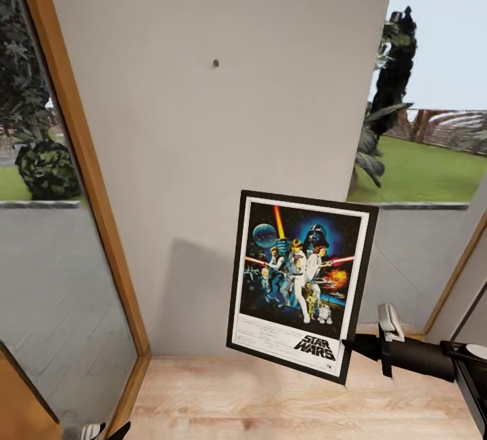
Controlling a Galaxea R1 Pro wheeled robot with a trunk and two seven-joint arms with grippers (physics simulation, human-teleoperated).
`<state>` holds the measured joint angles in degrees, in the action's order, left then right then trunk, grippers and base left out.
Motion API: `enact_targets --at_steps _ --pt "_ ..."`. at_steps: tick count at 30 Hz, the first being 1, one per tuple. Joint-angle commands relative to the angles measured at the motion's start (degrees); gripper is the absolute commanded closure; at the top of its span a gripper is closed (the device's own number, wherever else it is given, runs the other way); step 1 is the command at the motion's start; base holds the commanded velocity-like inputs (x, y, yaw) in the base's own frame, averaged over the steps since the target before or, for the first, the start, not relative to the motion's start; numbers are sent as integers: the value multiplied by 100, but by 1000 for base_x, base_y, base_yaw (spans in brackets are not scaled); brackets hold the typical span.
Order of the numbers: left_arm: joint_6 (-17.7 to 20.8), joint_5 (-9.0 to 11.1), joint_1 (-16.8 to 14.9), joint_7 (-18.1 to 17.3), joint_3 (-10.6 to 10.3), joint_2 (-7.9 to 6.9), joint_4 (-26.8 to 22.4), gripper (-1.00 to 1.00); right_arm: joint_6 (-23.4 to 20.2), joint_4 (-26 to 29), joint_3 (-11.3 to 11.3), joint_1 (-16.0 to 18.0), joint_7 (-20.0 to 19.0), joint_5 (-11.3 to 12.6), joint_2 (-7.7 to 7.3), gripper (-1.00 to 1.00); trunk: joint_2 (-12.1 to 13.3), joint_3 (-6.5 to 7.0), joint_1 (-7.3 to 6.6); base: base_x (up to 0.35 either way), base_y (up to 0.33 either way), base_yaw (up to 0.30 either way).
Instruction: Pick up the poster from the kitchen countertop and hang it on one of the wall nails in the kitchen.
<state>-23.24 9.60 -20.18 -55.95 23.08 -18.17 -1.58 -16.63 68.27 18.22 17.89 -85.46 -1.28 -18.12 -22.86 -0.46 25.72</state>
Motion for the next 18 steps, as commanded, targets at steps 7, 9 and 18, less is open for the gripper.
enact_targets --at_steps 7,9,18 --pt "-9 65 -2 -3 -35 2 19 -100 -78 27 7 4 -38 -2 1 100 -6 -5 6 180 27 0" --pt "-19 74 95 60 -27 82 23 -100 -97 175 -3 4 -43 34 9 100 -6 -5 6 33 2 0" --pt "-48 276 629 626 -7 202 26 -100 -974 1007 -43 90 -36 81 161 100 -6 -5 6 8 0 0"
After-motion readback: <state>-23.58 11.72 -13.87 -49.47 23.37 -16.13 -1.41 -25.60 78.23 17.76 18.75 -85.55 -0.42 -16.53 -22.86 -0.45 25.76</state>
